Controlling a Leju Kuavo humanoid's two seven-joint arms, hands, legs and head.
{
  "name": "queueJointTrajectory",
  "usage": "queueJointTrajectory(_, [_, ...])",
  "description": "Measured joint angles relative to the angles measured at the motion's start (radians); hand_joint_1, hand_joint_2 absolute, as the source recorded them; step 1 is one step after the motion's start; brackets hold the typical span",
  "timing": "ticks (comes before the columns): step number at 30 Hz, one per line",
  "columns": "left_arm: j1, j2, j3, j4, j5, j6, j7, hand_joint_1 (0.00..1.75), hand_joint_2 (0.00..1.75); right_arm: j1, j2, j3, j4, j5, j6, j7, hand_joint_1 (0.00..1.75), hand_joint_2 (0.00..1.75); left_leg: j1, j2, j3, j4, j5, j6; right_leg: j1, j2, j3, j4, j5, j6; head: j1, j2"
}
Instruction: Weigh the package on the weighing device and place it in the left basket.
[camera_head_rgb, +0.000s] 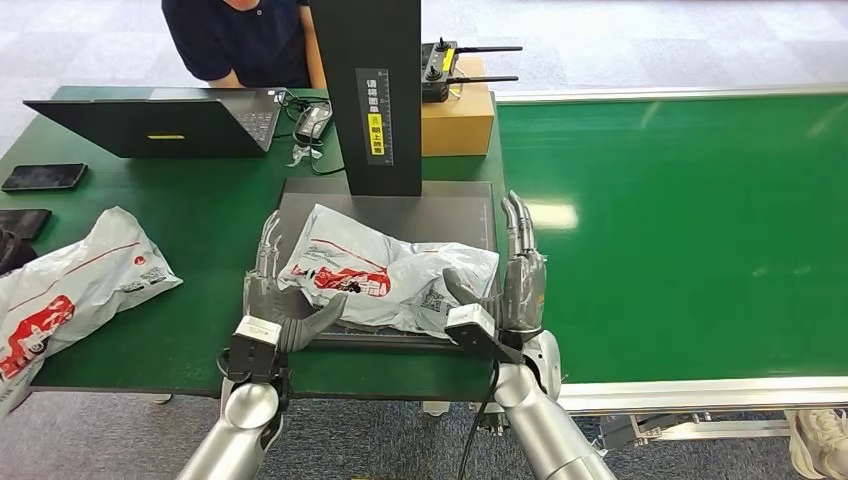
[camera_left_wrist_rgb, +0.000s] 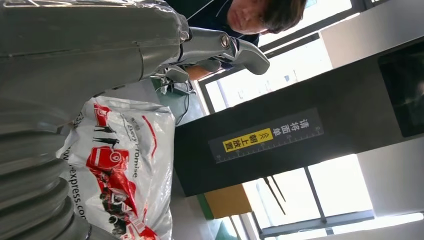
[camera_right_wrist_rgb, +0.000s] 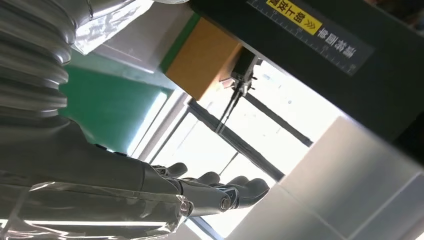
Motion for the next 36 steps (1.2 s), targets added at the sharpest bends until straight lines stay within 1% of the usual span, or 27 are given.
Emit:
queueJointTrajectory(6, [0.011, 0.007, 0.001, 0.0, -0.021, 0.007, 0.0, 0.0, 1.75, 0.034, -0.055, 0.085, -0.057, -0.241, 0.01, -0.002, 0.0, 1.75, 0.0, 0.0, 0.0, 0.0, 0.0, 0.0, 0.0, 0.0, 0.0, 0.0, -0.001, 0.0, 0.0, 0.0])
queueJointTrajectory(8, [0.014, 0.01, 0.002, 0.0, -0.027, 0.011, 0.0, 0.0, 1.75, 0.049, -0.08, 0.123, -0.079, -0.296, 0.036, -0.002, 0.0, 1.75, 0.0, 0.0, 0.0, 0.0, -0.001, -0.001, 0.0, 0.0, 0.0, 0.0, -0.001, 0.0, 0.0, 0.0])
queueJointTrajectory(10, [0.017, 0.014, 0.002, 0.0, -0.034, 0.017, 0.0, 0.0, 1.75, 0.064, -0.101, 0.162, -0.097, -0.323, 0.06, -0.003, 0.0, 1.75, 0.0, 0.0, 0.0, 0.0, -0.001, -0.001, 0.0, 0.0, 0.0, 0.0, -0.001, 0.0, 0.0, 0.0])
queueJointTrajectory(13, [0.02, 0.018, 0.002, 0.0, -0.054, 0.023, 0.0, 0.0, 1.75, 0.08, -0.12, 0.204, -0.113, -0.34, 0.099, -0.003, 0.0, 1.75, 0.0, 0.0, 0.0, 0.0, -0.001, -0.001, 0.0, 0.0, 0.0, 0.0, -0.001, 0.0, 0.0, 0.0])
queueJointTrajectory(17, [0.021, 0.02, 0.007, 0.001, -0.108, 0.031, 0.0, 0.0, 1.75, 0.09, -0.129, 0.232, -0.123, -0.345, 0.161, -0.003, 0.0, 1.75, 0.0, 0.0, 0.0, 0.0, -0.001, -0.001, 0.0, 0.0, 0.0, 0.0, -0.001, 0.0, 0.0, 0.0])
queueJointTrajectory(21, [0.021, 0.021, 0.017, 0.004, -0.162, 0.025, 0.001, 0.0, 1.75, 0.1, -0.132, 0.244, -0.13, -0.331, 0.169, -0.003, 0.0, 1.75, 0.0, 0.0, 0.0, 0.0, -0.001, -0.001, 0.0, 0.0, 0.0, 0.0, -0.001, 0.0, 0.0, 0.0])
queueJointTrajectory(24, [0.023, 0.02, 0.031, 0.005, -0.232, 0.0, 0.009, 0.0, 1.75, 0.112, -0.134, 0.245, -0.143, -0.327, 0.177, -0.003, 0.0, 1.75, 0.0, 0.0, 0.0, 0.0, -0.001, -0.001, 0.0, 0.0, 0.0, 0.0, -0.001, 0.0, 0.0, 0.0])
queueJointTrajectory(32, [0.045, 0.015, 0.06, -0.011, -0.375, -0.053, 0.053, 0.0, 1.75, 0.148, -0.143, 0.244, -0.224, -0.336, 0.171, -0.003, 0.0, 1.75, 0.0, 0.0, 0.0, 0.0, -0.001, -0.001, 0.0, 0.0, 0.0, 0.0, -0.001, 0.0, 0.0, 0.0])
queueJointTrajectory(36, [0.054, 0.013, 0.066, -0.035, -0.434, -0.082, 0.082, 0.0, 1.75, 0.163, -0.146, 0.241, -0.279, -0.332, 0.106, -0.003, 0.0, 1.75, 0.0, 0.0, 0.0, 0.0, -0.001, -0.001, 0.0, 0.0, 0.0, 0.0, -0.001, 0.0, 0.0, 0.0])
